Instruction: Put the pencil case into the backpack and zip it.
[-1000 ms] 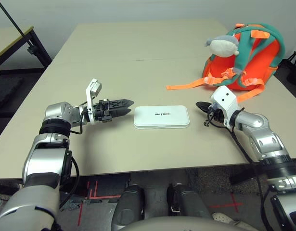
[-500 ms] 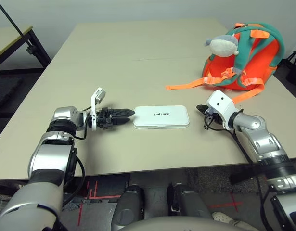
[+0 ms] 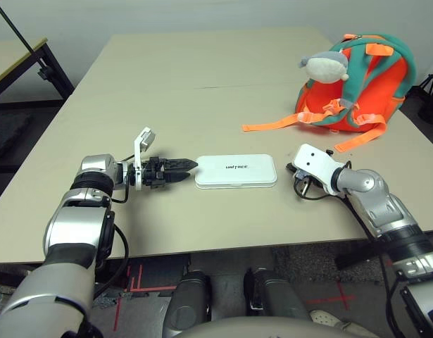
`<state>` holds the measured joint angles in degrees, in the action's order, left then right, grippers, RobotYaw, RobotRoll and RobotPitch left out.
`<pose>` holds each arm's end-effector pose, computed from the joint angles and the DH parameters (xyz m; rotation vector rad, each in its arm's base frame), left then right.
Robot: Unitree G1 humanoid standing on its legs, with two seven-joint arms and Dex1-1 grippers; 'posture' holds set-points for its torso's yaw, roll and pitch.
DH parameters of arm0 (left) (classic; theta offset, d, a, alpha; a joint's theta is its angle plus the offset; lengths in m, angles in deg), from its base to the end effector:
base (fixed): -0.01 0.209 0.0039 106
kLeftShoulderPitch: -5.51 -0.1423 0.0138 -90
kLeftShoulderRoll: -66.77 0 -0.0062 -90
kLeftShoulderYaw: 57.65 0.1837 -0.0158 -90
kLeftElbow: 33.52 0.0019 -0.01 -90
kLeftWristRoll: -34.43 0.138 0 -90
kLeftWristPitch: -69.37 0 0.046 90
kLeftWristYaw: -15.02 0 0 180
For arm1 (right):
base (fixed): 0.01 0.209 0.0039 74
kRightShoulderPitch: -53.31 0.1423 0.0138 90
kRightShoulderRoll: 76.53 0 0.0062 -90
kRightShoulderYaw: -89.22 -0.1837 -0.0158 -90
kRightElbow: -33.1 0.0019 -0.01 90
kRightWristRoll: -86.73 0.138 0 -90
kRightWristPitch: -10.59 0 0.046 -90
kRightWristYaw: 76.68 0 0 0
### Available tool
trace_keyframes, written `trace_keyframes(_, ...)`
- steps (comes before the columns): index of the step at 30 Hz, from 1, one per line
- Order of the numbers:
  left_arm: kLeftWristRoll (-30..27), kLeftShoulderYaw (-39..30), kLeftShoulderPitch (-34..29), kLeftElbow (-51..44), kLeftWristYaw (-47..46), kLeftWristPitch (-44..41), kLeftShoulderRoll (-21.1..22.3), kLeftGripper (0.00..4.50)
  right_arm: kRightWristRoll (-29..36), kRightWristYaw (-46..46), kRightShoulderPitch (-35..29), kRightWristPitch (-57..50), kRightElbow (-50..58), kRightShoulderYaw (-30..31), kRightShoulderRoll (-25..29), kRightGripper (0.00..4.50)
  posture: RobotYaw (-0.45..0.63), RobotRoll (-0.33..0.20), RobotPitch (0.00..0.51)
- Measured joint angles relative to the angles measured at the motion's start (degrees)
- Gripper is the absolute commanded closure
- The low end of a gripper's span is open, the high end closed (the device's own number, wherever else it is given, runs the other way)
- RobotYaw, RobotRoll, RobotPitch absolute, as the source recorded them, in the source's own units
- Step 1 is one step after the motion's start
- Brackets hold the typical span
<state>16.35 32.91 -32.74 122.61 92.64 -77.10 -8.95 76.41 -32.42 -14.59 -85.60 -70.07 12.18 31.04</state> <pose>0.3078 0.2685 0.0889 -0.7844 0.9055 -0.8925 0.2724 -0.2204 0.1017 -0.7904 0.3058 0.8131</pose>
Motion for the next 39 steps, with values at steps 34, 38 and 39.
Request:
trace_keyframes(34,1.9,0.8,-2.7,-4.8,3.7,-2.3,1.5,0.00,-4.9,2.7,7.2,3.9,-5.2,6.4,-6.7,4.46,0.14,0.000,0.055)
trace_keyframes(38,2.0,0.7,-2.8,-4.8,3.6,-2.4,2.3,0.00,-5.2,3.4,7.2,3.0,-4.5,6.5,-7.7,4.46,0.14,0.000,0.055)
trace_keyframes(39,2.0,0.6,-2.9,-4.8,3.6,-2.4,2.4,0.00,-5.3,3.7,7.2,2.7,-4.1,6.6,-7.8,4.46,0.13,0.000,0.055)
